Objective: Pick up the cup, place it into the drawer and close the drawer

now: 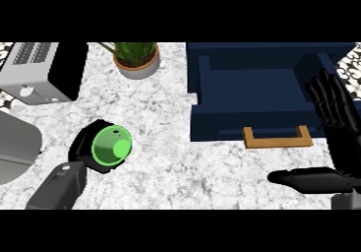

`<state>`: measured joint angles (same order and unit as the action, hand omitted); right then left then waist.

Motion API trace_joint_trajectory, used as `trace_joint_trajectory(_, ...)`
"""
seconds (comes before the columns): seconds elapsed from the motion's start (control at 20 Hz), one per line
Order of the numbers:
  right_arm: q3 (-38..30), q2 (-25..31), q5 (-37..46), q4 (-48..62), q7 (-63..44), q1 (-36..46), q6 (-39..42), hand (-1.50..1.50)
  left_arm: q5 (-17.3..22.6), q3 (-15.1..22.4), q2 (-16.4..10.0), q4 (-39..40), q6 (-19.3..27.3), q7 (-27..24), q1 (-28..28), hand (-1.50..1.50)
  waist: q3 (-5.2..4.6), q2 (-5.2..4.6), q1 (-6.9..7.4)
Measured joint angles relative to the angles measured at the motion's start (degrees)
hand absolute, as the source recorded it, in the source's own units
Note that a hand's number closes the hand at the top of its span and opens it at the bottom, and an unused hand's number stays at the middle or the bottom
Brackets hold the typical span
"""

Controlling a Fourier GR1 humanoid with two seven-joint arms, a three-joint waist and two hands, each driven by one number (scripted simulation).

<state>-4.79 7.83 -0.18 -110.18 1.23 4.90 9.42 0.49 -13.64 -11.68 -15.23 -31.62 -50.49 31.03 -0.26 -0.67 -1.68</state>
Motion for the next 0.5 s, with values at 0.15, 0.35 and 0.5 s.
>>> trace_joint_trajectory(0.15, -0.01, -0.03, 0.25, -0.38, -0.14, -0.2, -0.19, -1.5, 0.58, -0.03, 0.16, -1.51, 0.2, -1.06, -1.05, 1.5, 0.01, 0.07, 0.19)
trace_joint_trajectory(0.35, -1.21, 0.86, -0.19, 0.62, 0.42, 0.36, 0.28, -1.5, 3.56, -3.2, -0.02, -3.1, 4.05, -3.85, -2.94, 1.5, 0.05, 0.11, 0.7)
trace_joint_trajectory(0.5, -1.18, 0.86, -0.37, 0.07, 0.23, -0.1, 0.46, -1.5, 6.09, -6.05, 0.15, -4.07, 7.23, -5.69, -3.98, 1.5, 0.08, 0.22, 0.81)
